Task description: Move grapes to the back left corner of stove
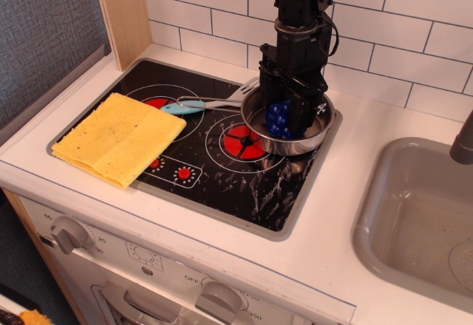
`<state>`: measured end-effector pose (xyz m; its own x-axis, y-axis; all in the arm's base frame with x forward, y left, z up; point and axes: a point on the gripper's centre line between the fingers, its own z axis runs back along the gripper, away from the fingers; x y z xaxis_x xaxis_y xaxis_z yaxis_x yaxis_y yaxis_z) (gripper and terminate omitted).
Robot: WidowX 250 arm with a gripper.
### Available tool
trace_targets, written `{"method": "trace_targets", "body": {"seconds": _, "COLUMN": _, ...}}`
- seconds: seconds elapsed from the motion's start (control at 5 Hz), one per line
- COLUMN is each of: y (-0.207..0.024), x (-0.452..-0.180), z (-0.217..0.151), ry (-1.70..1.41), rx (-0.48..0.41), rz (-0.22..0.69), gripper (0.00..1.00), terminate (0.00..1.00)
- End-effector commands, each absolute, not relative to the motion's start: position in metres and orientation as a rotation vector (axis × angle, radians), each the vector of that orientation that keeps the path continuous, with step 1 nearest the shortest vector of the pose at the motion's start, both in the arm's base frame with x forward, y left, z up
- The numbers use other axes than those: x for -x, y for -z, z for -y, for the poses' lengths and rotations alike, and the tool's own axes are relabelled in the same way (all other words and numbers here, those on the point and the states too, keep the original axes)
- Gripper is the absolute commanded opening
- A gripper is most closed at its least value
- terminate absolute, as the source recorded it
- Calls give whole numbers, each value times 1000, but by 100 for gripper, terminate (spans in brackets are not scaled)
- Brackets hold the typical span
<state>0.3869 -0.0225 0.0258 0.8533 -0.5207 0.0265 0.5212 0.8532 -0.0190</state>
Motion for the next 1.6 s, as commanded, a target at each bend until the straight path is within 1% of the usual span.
{"method": "trace_targets", "body": {"seconds": 0.0, "y": -106, "x": -392, "z": 18, "ry": 507, "rx": 24, "rz": 226, "gripper": 0, "terminate": 0}}
{"method": "trace_targets", "body": {"seconds": 0.2, "y": -125, "x": -389, "z": -34, "ry": 326, "rx": 28, "rz": 253, "gripper": 0, "terminate": 0}}
{"method": "trace_targets", "body": {"seconds": 0.4, "y": -113, "x": -383, "z": -84, "ry": 193, "rx": 29, "rz": 220, "gripper": 0, "terminate": 0}}
{"method": "trace_targets", "body": {"seconds": 0.6, "y": -102, "x": -371, "z": -133, "ry": 68, "rx": 34, "rz": 197, "gripper": 0, "terminate": 0}}
{"method": "trace_targets", "body": {"seconds": 0.8, "y": -90, "x": -366, "z": -166, "ry": 15, "rx": 23, "rz": 181, "gripper": 0, "terminate": 0}}
{"method": "trace_targets", "body": {"seconds": 1.0, "y": -73, "x": -372, "z": -169, "ry": 29, "rx": -20, "rz": 148, "gripper": 0, "terminate": 0}}
{"method": "trace_targets", "body": {"seconds": 1.4, "y": -48, "x": -384, "z": -172, "ry": 67, "rx": -48, "rz": 156, "gripper": 0, "terminate": 0}}
